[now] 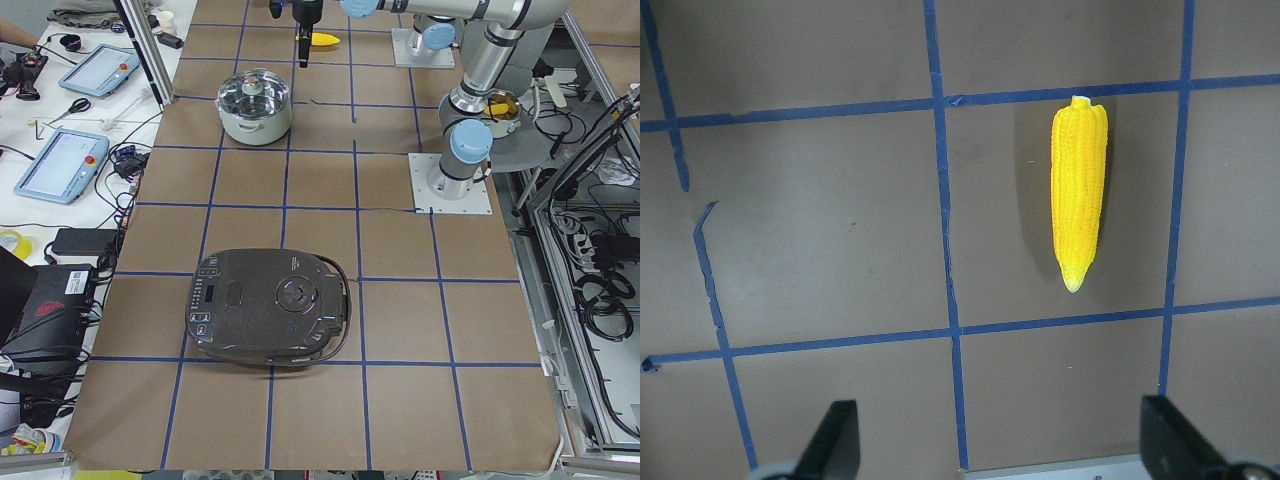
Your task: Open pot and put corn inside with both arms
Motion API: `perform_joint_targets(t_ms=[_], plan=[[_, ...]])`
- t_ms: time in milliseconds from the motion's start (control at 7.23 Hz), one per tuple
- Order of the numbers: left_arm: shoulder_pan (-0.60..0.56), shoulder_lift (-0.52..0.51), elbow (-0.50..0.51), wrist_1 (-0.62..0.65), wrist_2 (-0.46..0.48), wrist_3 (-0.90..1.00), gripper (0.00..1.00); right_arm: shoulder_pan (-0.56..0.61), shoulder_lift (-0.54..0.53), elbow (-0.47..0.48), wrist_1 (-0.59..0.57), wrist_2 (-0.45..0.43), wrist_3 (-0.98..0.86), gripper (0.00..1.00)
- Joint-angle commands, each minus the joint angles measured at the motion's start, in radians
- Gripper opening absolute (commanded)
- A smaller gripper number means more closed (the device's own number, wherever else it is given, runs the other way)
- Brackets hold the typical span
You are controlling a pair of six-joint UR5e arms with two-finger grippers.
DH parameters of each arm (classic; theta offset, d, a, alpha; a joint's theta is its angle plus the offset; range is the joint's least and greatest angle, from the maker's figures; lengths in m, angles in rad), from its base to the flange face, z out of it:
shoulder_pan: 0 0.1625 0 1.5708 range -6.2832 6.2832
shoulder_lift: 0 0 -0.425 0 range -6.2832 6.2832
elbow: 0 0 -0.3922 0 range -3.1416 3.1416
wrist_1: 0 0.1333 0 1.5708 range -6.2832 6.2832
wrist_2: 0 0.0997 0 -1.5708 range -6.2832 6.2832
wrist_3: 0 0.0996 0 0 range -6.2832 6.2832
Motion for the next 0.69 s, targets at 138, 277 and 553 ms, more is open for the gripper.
perform_joint_targets(t_ms=[138,277,553], plan=[[0.001,-0.001,0.0,0.0,0.0,0.0,1.0,0.011,-0.005,0.001,0.0,0.004,0.0,1.0],[-0.001,-0.001,0.001,0.0,-0.002,0.0,1.0,0.022,-0.005,0.001,-0.002,0.004,-0.002,1.0],[-0.002,-0.001,0.001,0.0,0.0,-0.002,1.0,0.031,-0.005,-0.001,-0.002,0.004,-0.006,1.0]])
